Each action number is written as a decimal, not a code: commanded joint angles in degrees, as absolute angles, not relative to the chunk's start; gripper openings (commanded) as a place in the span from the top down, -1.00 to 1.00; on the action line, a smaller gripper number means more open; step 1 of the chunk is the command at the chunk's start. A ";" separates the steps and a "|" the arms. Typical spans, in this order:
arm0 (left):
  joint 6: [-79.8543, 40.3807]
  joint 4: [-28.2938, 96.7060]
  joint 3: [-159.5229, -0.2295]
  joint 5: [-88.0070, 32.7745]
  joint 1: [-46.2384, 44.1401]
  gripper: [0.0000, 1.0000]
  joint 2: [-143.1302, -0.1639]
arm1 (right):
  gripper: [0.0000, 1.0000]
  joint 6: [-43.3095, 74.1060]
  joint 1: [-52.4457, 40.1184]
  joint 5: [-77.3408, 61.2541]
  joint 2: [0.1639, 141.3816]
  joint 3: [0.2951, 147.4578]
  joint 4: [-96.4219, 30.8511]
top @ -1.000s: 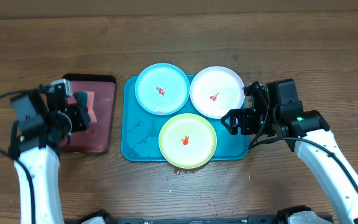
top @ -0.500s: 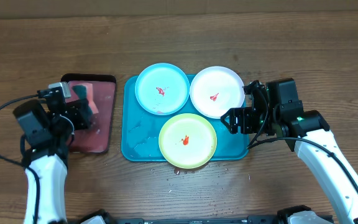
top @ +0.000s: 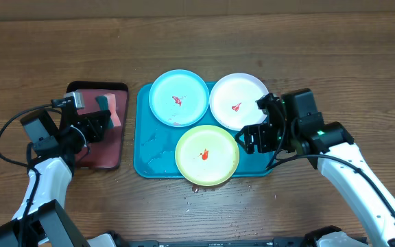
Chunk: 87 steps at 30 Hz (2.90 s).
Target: Clean dirty plates on tray and stack at the side
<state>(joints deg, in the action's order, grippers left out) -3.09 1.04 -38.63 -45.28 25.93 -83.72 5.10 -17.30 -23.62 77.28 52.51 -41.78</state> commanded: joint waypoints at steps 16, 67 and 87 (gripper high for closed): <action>-4.64 3.42 -38.52 -41.58 26.20 0.92 -83.55 | -0.61 4.51 -19.70 -24.64 88.82 54.35 -41.91; 29.65 33.65 -55.02 -12.14 -35.73 0.92 -92.58 | 0.76 10.55 -22.55 -24.53 99.31 54.35 -38.00; 8.51 38.33 -65.60 -0.38 -31.42 0.92 -101.73 | 0.77 10.52 -22.55 -24.51 99.31 54.35 -39.09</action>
